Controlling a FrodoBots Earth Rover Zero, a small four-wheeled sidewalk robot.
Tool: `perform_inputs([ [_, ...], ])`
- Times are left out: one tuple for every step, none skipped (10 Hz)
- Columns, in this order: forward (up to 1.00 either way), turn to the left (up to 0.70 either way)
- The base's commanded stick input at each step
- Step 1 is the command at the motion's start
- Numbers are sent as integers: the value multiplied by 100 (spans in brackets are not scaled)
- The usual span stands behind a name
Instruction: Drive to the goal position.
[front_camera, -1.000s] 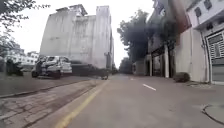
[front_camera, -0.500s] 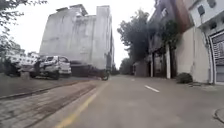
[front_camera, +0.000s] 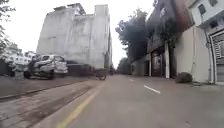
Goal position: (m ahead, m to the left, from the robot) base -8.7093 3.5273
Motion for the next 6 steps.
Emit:
perform_inputs([
  [50,0],
  [50,0],
  [50,0],
  [50,0],
  [50,0],
  [50,0],
])
